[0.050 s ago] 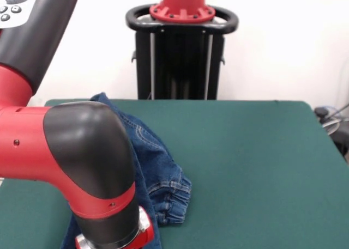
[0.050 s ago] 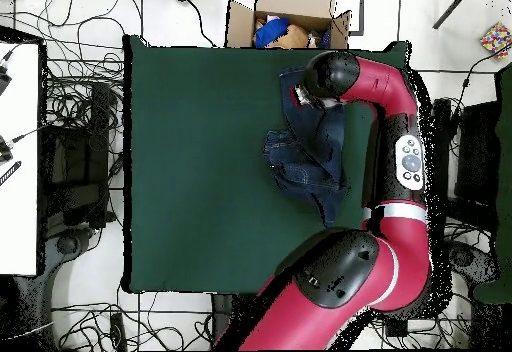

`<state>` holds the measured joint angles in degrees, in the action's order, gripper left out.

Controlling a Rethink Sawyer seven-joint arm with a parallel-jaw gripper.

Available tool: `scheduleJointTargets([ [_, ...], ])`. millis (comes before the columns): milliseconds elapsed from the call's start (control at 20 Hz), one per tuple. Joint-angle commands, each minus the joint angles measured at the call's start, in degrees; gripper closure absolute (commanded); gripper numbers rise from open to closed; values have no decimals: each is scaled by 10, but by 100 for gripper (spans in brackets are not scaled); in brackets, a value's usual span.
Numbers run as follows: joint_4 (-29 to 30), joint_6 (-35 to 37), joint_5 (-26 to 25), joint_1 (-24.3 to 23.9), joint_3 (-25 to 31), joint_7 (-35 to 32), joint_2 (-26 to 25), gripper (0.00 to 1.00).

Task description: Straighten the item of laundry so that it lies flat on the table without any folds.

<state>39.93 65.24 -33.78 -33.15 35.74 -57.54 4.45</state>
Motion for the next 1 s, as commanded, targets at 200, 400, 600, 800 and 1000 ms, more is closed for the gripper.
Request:
scheduleJointTargets([
  [200,-1,-95,-24,-1,22,133,-80,100],
  [400,-11,-80,-28,7,14,138,-77,100],
  [600,-5,-75,-28,11,9,130,-67,100],
  [800,11,-80,-29,9,1,122,-56,100],
  [1000,18,-86,-34,10,-7,113,-48,100],
])
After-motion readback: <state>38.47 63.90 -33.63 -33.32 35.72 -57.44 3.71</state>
